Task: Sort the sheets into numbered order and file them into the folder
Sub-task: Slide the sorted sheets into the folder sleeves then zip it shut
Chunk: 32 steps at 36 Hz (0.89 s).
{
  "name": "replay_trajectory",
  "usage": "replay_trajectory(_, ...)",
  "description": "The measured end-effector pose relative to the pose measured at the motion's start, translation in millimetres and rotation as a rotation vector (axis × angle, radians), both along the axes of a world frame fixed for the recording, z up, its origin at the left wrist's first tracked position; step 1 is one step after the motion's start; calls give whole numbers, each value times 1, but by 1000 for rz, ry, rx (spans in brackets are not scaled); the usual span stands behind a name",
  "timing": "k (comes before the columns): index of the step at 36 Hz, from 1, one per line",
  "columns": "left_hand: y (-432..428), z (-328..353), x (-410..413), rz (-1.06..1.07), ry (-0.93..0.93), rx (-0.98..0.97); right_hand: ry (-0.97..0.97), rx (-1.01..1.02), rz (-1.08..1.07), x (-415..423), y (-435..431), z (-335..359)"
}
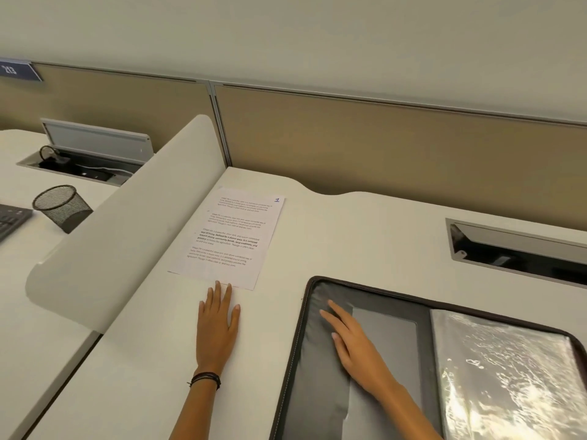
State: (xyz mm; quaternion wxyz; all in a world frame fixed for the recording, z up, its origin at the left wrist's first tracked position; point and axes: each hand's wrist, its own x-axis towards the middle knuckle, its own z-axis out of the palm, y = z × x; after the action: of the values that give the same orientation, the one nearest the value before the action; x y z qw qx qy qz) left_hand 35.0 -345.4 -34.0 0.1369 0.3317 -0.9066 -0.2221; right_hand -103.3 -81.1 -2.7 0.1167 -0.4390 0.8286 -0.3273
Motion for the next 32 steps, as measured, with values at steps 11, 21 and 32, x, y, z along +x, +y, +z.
replay_trajectory(11, -9, 3, -9, -41, -161, -34, -17, 18, -144, 28, 91, -3)
replay_trajectory(21, 23, 9, 20, 31, -125, 10, -47, 63, -201, 42, 127, -15)
replay_trajectory(32, 33, 4, 77, 74, -65, 26, -80, 114, -195, 49, 131, -7)
